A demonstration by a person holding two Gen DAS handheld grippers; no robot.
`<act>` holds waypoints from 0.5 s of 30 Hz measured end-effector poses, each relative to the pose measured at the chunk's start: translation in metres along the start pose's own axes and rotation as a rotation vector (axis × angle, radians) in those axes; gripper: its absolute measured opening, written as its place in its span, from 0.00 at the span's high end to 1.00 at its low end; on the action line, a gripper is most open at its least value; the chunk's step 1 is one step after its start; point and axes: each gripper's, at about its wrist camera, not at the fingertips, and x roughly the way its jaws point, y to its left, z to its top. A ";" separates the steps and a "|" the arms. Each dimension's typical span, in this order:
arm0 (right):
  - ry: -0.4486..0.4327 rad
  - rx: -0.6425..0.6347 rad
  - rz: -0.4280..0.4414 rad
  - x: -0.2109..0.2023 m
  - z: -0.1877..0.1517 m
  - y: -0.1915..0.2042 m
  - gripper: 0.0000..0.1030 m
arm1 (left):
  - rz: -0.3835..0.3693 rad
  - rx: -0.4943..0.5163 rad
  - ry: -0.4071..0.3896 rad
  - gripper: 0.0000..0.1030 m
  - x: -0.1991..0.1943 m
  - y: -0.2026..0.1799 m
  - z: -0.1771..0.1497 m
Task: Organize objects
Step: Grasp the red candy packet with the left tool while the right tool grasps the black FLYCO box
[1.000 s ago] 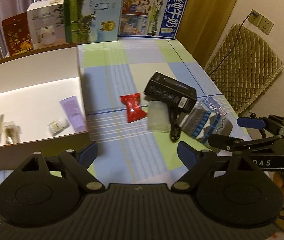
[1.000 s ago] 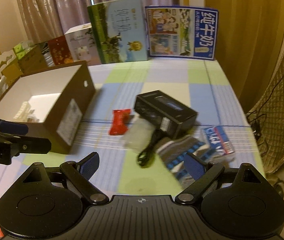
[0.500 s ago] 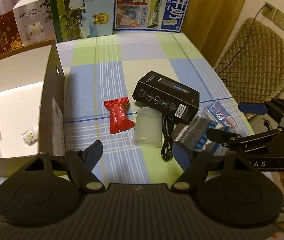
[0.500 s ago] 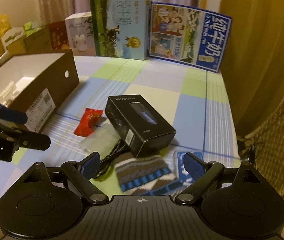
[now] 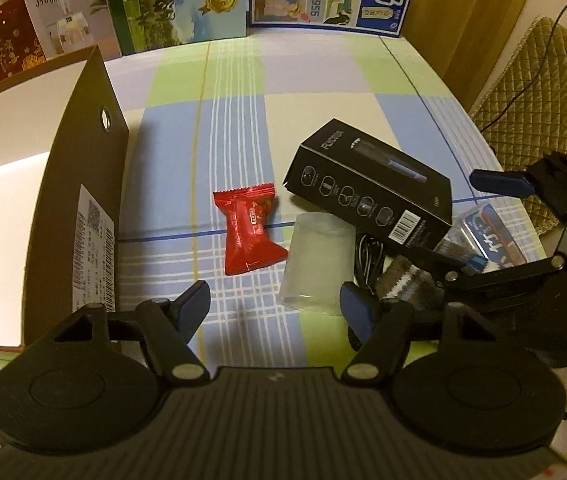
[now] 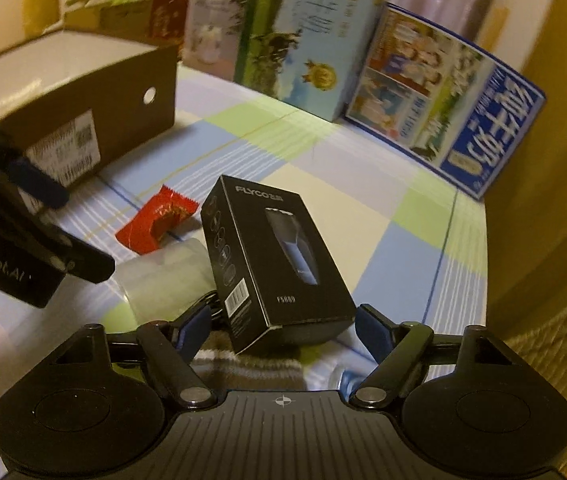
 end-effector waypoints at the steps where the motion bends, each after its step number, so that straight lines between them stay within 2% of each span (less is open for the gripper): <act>1: 0.001 -0.033 -0.009 0.004 0.000 0.003 0.28 | 0.004 -0.002 0.004 0.34 0.002 0.000 0.001; 8: 0.024 -0.251 -0.064 0.025 -0.010 0.025 0.31 | 0.025 -0.012 0.027 0.34 0.014 0.002 0.003; 11: 0.018 -0.312 -0.102 0.032 -0.016 0.031 0.37 | 0.027 -0.009 0.032 0.34 0.018 0.002 0.003; 15: -0.011 -0.255 -0.081 0.028 -0.011 0.021 0.43 | 0.022 -0.014 0.038 0.34 0.022 0.003 0.004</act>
